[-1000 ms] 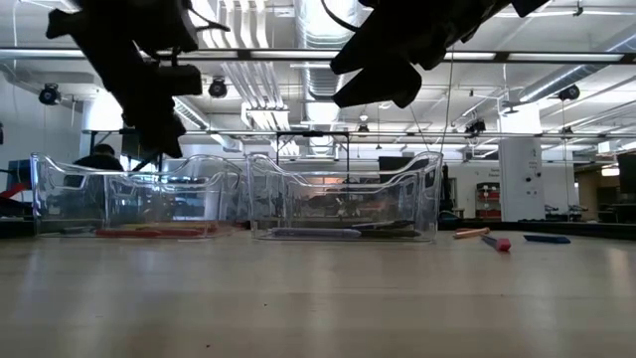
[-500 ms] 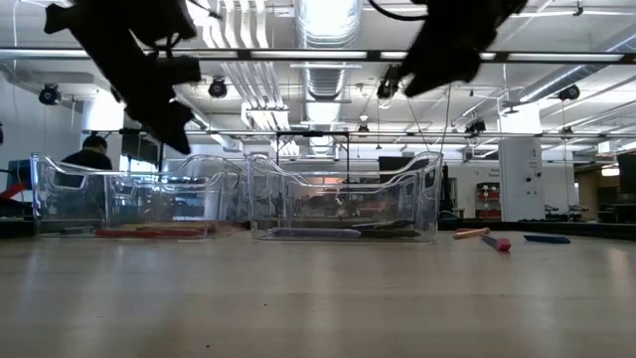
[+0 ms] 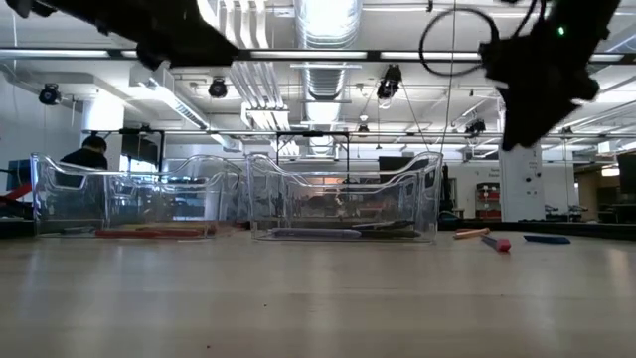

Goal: Sort crayons/erasers/pens/pencils in bins
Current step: Put the blue eraser into the top right transparent bin

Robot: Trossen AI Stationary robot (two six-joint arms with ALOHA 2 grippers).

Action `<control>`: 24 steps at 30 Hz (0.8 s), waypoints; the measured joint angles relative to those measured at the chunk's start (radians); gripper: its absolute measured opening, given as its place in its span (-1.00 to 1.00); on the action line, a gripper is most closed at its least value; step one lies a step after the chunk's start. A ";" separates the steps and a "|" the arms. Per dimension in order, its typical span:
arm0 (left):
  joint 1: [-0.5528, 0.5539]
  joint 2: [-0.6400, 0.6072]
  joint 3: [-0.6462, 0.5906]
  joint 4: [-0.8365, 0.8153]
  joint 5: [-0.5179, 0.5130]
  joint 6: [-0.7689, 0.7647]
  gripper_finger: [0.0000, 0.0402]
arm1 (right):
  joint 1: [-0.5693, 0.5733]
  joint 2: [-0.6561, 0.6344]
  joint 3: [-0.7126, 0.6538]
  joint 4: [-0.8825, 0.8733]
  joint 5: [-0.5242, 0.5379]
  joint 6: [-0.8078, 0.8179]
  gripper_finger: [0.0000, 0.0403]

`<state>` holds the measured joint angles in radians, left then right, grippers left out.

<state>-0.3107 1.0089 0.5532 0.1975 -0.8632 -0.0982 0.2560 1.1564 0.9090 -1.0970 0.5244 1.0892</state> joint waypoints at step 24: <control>-0.053 0.010 -0.039 0.239 0.154 0.078 0.01 | -0.230 -0.012 -0.428 0.327 -0.139 0.061 0.27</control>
<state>-0.3637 1.0187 0.5142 0.4370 -0.7094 -0.0198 0.0261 1.1446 0.4812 -0.7699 0.3858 1.1503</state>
